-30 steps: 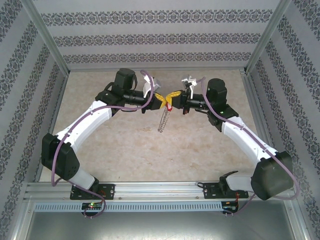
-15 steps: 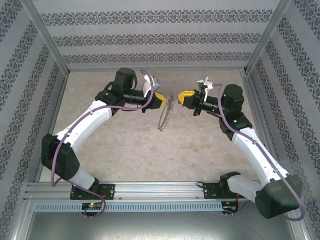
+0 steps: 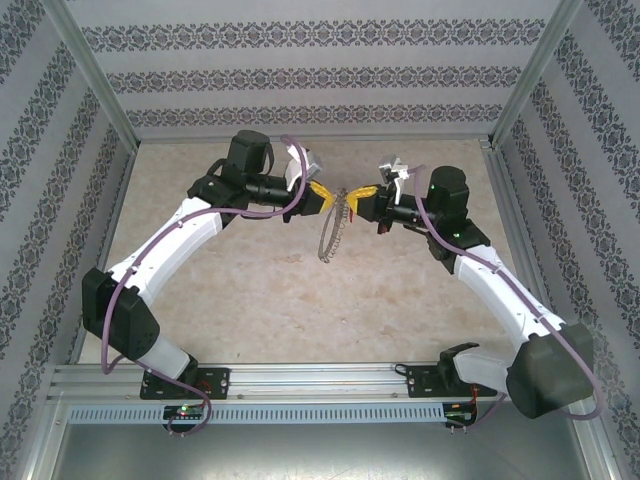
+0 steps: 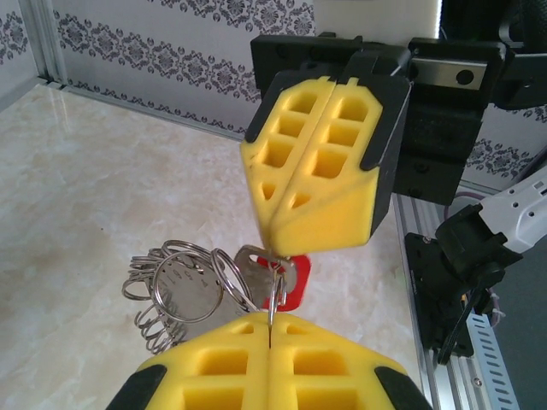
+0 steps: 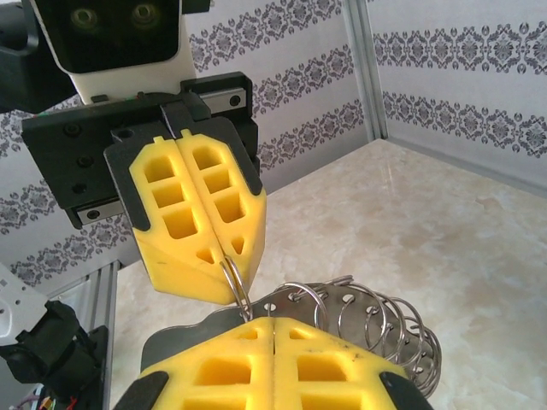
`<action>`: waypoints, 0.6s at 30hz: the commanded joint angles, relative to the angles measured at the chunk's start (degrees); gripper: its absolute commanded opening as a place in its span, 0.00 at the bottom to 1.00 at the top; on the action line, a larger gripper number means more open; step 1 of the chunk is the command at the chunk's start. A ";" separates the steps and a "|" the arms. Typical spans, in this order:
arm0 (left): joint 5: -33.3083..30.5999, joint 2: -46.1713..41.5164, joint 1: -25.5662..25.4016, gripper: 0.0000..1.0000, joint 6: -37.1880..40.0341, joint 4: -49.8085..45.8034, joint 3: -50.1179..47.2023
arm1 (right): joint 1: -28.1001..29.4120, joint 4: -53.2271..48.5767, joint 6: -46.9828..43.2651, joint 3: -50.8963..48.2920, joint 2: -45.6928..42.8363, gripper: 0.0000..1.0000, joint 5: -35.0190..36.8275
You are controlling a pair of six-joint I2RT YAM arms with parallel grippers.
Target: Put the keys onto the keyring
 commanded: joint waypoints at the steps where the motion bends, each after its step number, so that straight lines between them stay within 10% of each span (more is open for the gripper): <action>1: 2.07 0.80 -0.96 0.00 2.04 -1.69 2.72 | 1.01 0.98 -2.28 1.31 0.50 0.00 -1.11; 18: 2.15 1.75 -1.23 0.00 2.32 -2.45 3.15 | 2.52 1.07 -3.06 1.98 -1.19 0.00 -0.23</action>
